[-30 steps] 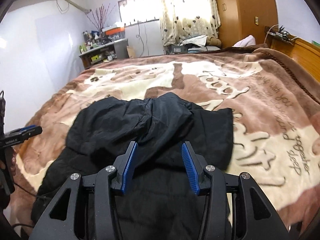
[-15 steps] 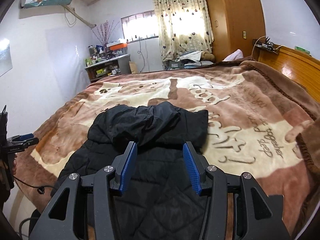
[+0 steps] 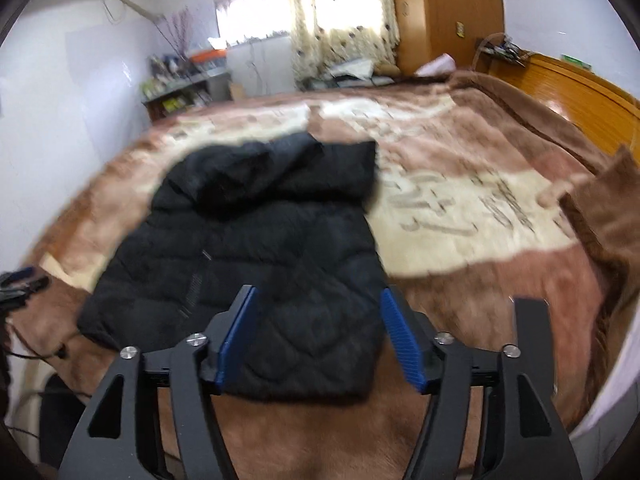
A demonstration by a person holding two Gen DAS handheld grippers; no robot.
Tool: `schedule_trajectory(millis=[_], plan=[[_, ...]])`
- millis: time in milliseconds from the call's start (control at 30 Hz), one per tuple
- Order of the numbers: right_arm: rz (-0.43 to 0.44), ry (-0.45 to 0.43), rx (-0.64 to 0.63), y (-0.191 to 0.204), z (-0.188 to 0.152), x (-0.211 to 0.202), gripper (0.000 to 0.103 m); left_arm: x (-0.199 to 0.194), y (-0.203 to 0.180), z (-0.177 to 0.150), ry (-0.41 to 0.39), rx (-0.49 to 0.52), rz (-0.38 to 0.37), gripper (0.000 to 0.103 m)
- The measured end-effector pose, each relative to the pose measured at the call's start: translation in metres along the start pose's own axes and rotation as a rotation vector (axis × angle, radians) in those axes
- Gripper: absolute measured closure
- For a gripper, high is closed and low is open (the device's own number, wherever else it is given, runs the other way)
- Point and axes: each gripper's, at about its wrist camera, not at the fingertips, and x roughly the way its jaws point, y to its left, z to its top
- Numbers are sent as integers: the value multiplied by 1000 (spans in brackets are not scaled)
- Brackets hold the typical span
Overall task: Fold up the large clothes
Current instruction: 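Lift both tools away and move them to the jacket hem, then grasp the jacket hem with the right tool while the left tool grasps the hem beside it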
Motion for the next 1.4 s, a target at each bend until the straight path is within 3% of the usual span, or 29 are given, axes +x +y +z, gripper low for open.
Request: schedule_trajectory(millis=[233,333,600,667,767,900,1167,1300,1400], plan=[[-28,119,-9,1,-37,46,36,36,-1,-27,89,1,11,13],[-19,157,29,-4,-43,64,30,50,2,-32,122,-22,4,13],[-40,204,51,-11,-51,91,28,83,22,-36,192,-105,-14,13],[-42,215,61,-15,-51,95,27,89,25,-37,205,-121,-47,13],[-13,231,108,-24,-54,100,26,102,32,-39,244,-183,-121,13],[8,248,137,-32,-57,108,26,111,24,-36,254,-141,-130,13],[98,303,134,-26,-55,122,26,126,23,-31,314,-178,-210,13],[97,325,174,-27,-54,129,26,130,26,-24,305,-181,-157,14],[110,330,191,-28,-53,128,43,135,27,-20,324,-217,-229,35]])
